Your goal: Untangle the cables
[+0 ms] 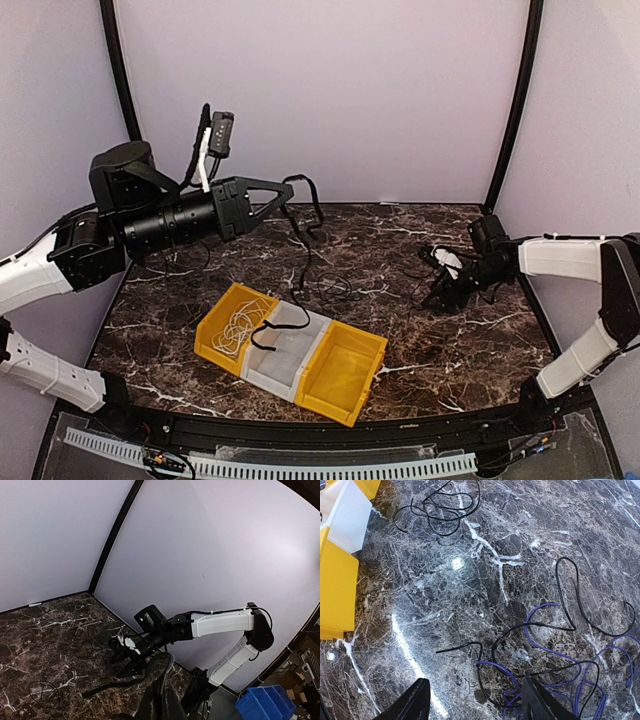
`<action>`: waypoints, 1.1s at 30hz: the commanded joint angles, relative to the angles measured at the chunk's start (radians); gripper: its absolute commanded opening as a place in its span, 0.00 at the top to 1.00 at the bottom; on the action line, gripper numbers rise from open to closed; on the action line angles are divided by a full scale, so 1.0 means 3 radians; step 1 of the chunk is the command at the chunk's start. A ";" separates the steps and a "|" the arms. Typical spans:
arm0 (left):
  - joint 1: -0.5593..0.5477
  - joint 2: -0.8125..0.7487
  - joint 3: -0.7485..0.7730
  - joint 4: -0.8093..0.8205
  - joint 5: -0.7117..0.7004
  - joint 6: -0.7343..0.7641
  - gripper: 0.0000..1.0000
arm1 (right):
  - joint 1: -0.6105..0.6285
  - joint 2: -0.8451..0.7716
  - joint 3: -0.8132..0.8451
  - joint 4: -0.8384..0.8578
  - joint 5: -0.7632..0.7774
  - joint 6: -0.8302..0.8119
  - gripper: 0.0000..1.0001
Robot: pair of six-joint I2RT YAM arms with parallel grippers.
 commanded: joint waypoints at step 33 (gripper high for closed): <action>-0.0123 -0.0077 -0.0186 -0.0092 -0.0189 0.0314 1.00 | -0.0016 0.0229 0.0110 -0.0075 -0.0128 -0.0060 0.34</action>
